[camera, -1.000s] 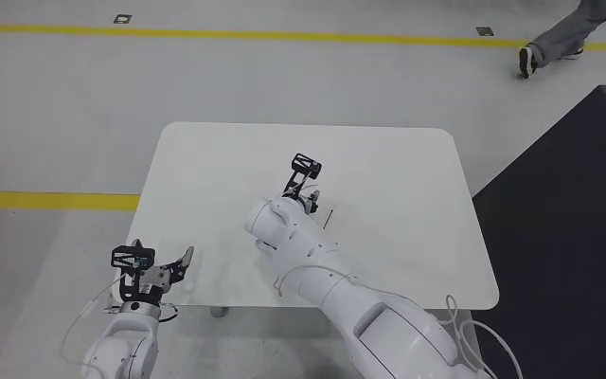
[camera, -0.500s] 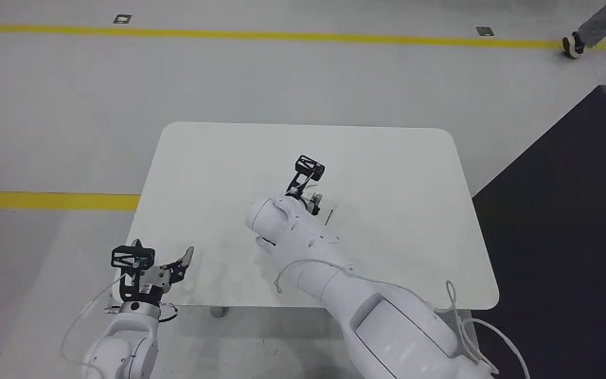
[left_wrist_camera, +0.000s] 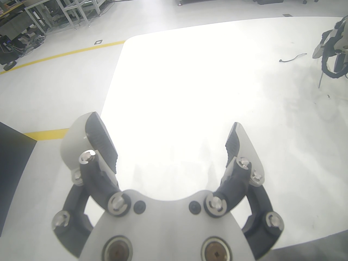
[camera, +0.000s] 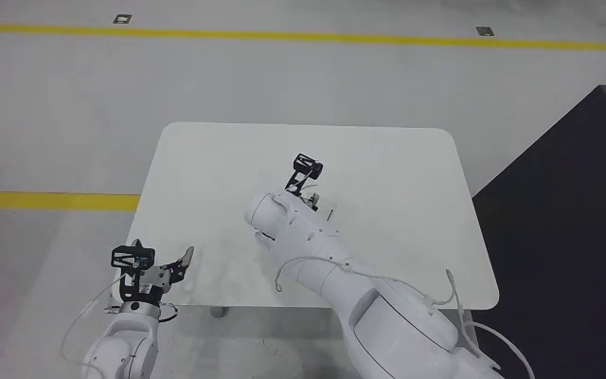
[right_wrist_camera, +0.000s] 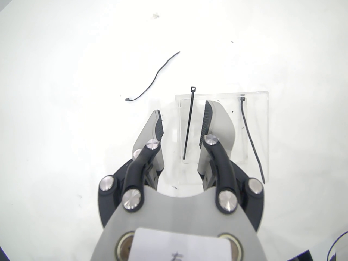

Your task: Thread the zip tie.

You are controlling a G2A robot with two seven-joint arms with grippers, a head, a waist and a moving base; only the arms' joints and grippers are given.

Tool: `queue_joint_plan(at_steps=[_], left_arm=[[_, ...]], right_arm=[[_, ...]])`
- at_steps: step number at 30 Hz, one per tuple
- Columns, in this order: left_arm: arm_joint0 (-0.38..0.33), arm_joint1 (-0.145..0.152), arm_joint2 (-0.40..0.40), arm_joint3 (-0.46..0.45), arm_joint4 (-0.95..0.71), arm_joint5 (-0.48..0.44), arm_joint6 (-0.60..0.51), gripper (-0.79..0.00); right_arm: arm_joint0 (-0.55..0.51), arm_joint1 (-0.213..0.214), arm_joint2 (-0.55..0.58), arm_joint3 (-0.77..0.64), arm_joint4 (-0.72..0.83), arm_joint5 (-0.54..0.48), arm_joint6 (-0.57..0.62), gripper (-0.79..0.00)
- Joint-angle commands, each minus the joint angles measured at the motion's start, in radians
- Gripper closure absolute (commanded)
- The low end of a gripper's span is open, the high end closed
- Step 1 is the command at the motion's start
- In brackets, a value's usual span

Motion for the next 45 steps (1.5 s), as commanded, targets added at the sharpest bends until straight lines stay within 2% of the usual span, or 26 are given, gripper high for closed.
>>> queue_joint_plan(at_steps=[1,6,15,22,45], left_arm=[[0.0,0.0,0.0,0.0,0.0,0.0,0.0,-0.785],[0.0,0.0,0.0,0.0,0.0,0.0,0.0,-0.785],[0.0,0.0,0.0,0.0,0.0,0.0,0.0,-0.785],[0.0,0.0,0.0,0.0,0.0,0.0,0.0,-0.785],[0.0,0.0,0.0,0.0,0.0,0.0,0.0,-0.785]], right_arm=[[0.007,0.0,-0.007,0.005,0.013,0.0,0.005,-0.311],[0.02,0.004,0.001,0.008,0.016,0.0,0.038,-0.299],[0.033,0.014,0.0,0.005,-0.038,0.0,0.17,-0.292],[0.046,0.02,0.004,0.017,-0.061,-0.001,0.202,-0.296],[0.056,0.037,0.022,0.048,-0.107,-0.024,0.26,-0.237]])
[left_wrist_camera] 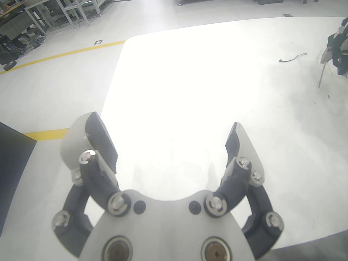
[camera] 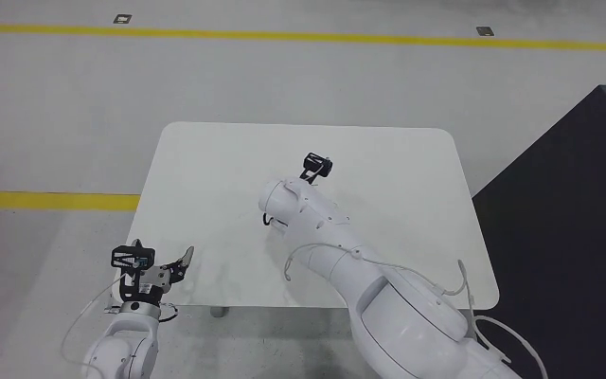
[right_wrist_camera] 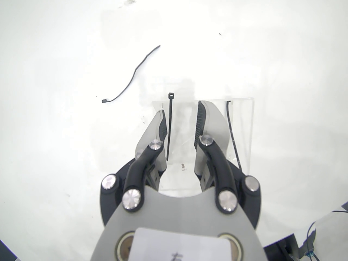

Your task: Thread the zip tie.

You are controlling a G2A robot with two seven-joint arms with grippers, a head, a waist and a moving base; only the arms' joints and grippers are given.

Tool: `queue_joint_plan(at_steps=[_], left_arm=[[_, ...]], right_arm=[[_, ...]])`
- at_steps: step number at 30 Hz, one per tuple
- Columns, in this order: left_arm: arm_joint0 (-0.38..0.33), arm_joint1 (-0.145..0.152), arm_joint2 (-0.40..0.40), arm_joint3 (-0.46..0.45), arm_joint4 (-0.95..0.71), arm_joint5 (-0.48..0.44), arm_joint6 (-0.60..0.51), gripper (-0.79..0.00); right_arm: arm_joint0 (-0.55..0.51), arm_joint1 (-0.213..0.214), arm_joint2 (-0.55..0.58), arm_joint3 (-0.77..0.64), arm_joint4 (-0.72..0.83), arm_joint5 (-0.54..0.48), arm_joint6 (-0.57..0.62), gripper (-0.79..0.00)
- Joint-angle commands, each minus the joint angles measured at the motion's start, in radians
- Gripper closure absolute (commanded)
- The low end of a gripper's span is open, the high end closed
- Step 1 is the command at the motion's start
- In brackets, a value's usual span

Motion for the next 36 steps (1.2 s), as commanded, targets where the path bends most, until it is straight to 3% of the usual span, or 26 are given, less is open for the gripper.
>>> queue_joint_plan(at_steps=[1,12,18,25,36], left_arm=[[0.0,0.0,0.0,0.0,0.0,0.0,0.0,-0.785],[0.0,0.0,0.0,0.0,0.0,0.0,0.0,-0.785],[0.0,0.0,0.0,0.0,0.0,0.0,0.0,-0.785],[0.0,0.0,0.0,0.0,0.0,0.0,0.0,-0.785],[0.0,0.0,0.0,0.0,0.0,0.0,0.0,-0.785]], right_arm=[[0.0,0.002,0.002,-0.001,-0.003,-0.003,0.001,-0.234],[-0.004,0.007,0.002,-0.003,-0.037,-0.005,0.006,-0.228],[-0.006,0.007,0.003,-0.003,-0.053,0.0,0.011,-0.065],[-0.007,0.009,0.007,-0.001,-0.065,0.005,0.018,0.0],[-0.011,0.0,0.012,-0.059,-0.083,-0.006,-0.016,0.0]])
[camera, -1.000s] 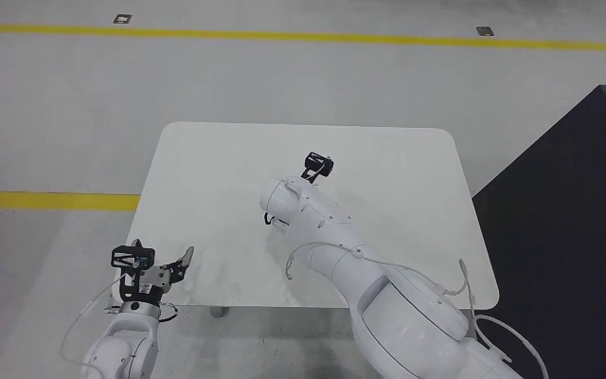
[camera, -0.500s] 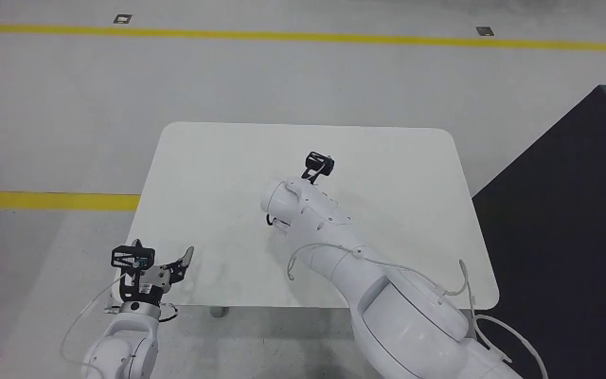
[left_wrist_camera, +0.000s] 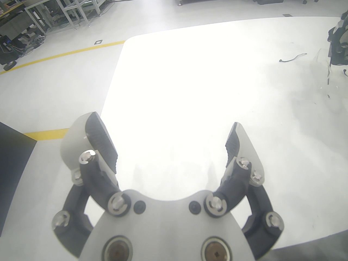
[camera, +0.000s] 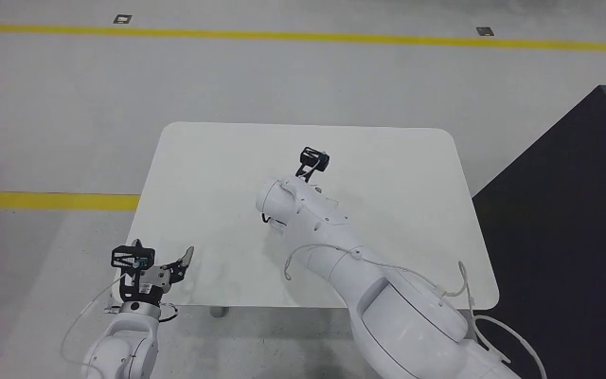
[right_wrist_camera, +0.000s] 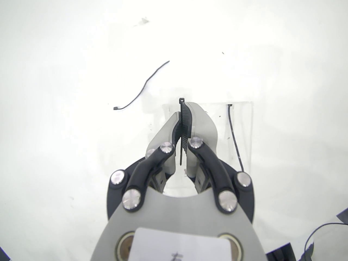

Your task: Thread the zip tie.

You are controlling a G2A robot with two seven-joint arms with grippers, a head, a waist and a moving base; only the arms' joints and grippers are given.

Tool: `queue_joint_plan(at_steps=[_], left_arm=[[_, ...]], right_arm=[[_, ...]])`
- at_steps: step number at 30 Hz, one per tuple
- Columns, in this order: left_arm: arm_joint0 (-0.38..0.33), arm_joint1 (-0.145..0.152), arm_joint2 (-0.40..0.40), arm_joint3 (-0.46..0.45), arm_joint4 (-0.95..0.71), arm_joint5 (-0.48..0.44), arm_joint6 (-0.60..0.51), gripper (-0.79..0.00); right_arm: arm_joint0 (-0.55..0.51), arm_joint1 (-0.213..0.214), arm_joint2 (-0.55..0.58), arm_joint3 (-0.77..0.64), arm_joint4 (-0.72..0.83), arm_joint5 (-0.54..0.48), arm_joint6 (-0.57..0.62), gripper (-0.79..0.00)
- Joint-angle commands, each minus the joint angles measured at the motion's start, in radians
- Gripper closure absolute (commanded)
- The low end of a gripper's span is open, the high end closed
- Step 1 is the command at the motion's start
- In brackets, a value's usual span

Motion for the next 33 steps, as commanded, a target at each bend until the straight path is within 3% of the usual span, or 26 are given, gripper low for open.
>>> queue_joint_plan(at_steps=[1,8,18,23,29,33], left_arm=[[0.0,0.0,0.0,0.0,0.0,0.0,0.0,-0.785],[0.0,0.0,0.0,0.0,0.0,0.0,0.0,-0.785],[0.0,0.0,0.0,0.0,0.0,0.0,0.0,-0.785],[0.0,0.0,0.0,0.0,0.0,0.0,0.0,-0.785],[0.0,0.0,0.0,0.0,0.0,0.0,0.0,-0.785],[0.0,0.0,0.0,0.0,0.0,0.0,0.0,-0.785]], right_arm=[[0.0,-0.001,0.002,-0.012,-0.002,-0.005,-0.007,0.0],[-0.001,0.015,0.017,-0.078,-0.02,-0.136,-0.019,0.0],[0.036,0.14,0.093,-0.157,-0.077,-0.453,0.294,0.0],[-0.014,0.228,0.138,-0.3,-0.143,-0.723,0.569,0.0],[-0.172,0.358,0.32,-0.595,-0.123,-1.051,0.929,0.0],[-0.277,0.409,0.428,-0.757,-0.047,-1.153,1.133,0.0]])
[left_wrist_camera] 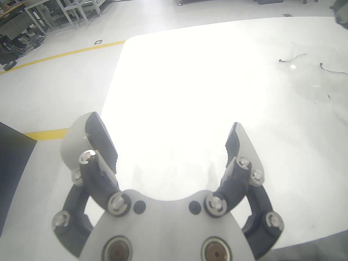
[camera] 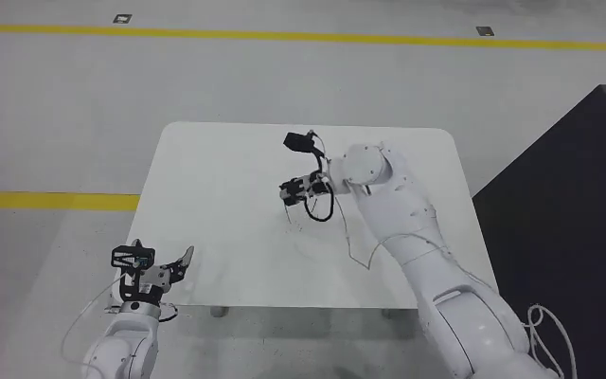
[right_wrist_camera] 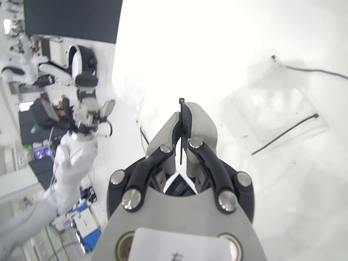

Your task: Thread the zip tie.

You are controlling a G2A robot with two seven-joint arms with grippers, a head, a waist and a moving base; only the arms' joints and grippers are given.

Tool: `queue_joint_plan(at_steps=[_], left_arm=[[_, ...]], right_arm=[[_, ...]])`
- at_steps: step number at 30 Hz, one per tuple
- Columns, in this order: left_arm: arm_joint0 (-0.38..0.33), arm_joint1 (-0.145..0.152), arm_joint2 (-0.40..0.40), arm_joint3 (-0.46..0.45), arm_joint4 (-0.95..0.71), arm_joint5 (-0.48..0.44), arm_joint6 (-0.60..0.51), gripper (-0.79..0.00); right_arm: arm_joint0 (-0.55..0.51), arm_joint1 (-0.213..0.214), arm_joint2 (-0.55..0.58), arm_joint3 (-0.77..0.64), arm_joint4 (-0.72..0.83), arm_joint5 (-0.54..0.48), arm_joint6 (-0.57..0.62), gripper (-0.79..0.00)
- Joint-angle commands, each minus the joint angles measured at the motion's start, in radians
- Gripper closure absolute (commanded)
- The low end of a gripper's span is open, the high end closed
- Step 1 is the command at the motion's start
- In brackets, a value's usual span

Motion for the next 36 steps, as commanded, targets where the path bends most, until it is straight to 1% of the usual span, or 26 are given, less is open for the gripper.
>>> queue_joint_plan(at_steps=[1,5,6,21,23,25,28,33,34,36], left_arm=[[0.0,0.0,0.0,0.0,0.0,0.0,0.0,-0.785],[0.0,0.0,0.0,0.0,0.0,0.0,0.0,-0.785],[0.0,0.0,0.0,0.0,0.0,0.0,0.0,-0.785],[0.0,0.0,0.0,0.0,0.0,0.0,0.0,-0.785],[0.0,0.0,0.0,0.0,0.0,0.0,0.0,-0.785],[0.0,0.0,0.0,0.0,0.0,0.0,0.0,-0.785],[0.0,0.0,0.0,0.0,0.0,0.0,0.0,-0.785],[0.0,0.0,0.0,0.0,0.0,0.0,0.0,-0.785],[0.0,0.0,0.0,0.0,0.0,0.0,0.0,-0.785],[0.0,0.0,0.0,0.0,0.0,0.0,0.0,-0.785]], right_arm=[[-0.038,0.016,0.041,-0.062,0.049,-0.037,0.105,0.0],[-0.068,0.033,0.071,-0.084,0.169,-0.13,0.22,0.0],[-0.068,0.036,0.068,-0.076,0.194,-0.142,0.225,0.0],[-0.072,0.036,0.067,-0.078,0.196,-0.144,0.218,0.0],[-0.098,0.04,0.068,-0.105,0.24,-0.179,0.188,0.0],[-0.123,0.053,0.069,-0.138,0.314,-0.196,0.171,0.0],[-0.155,0.088,0.081,-0.205,0.568,-0.153,0.214,0.0],[-0.203,0.183,0.052,-0.308,0.906,-0.143,0.225,0.0],[-0.204,0.19,0.049,-0.313,0.925,-0.143,0.225,0.0],[-0.204,0.19,0.049,-0.313,0.925,-0.143,0.225,0.0]])
